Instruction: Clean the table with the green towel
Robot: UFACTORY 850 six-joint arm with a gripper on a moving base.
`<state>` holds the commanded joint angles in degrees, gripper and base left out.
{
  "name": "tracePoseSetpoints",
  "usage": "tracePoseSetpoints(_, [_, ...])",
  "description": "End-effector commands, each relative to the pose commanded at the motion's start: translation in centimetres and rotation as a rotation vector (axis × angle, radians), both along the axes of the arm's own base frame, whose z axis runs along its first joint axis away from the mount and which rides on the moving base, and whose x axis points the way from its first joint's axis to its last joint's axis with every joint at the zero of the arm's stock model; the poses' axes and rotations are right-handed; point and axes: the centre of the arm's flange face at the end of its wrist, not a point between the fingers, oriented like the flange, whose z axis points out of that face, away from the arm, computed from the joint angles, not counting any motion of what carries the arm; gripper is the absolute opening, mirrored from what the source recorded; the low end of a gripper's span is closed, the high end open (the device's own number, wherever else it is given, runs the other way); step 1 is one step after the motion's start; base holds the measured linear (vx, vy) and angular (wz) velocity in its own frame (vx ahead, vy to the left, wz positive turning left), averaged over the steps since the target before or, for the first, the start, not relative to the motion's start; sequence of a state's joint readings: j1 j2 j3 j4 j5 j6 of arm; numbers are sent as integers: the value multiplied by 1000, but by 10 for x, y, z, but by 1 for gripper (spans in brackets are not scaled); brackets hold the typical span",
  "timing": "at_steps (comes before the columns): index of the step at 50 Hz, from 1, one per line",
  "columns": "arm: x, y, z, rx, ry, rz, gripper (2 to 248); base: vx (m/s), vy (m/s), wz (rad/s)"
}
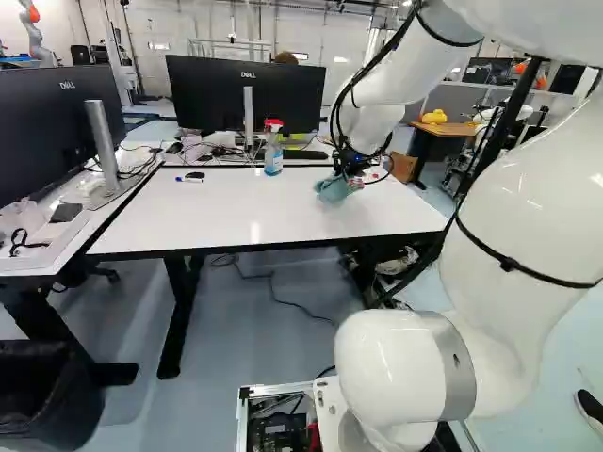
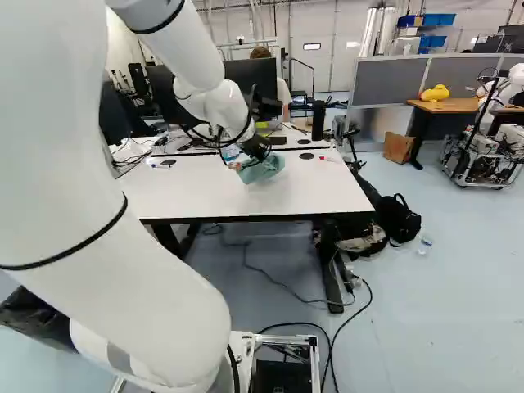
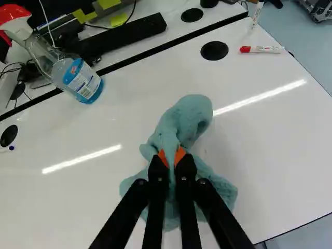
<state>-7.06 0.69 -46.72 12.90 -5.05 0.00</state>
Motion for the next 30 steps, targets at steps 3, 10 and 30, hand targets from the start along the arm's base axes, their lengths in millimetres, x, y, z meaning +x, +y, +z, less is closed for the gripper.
tracePoseSetpoints(3, [0, 0, 0, 0, 0, 0, 30, 0, 0, 0])
tracePoseSetpoints(10, [1, 0, -2, 1, 4, 0, 30, 0, 0, 0])
tracePoseSetpoints(30, [8, -1, -24, 6, 50, 0, 30, 0, 0, 0])
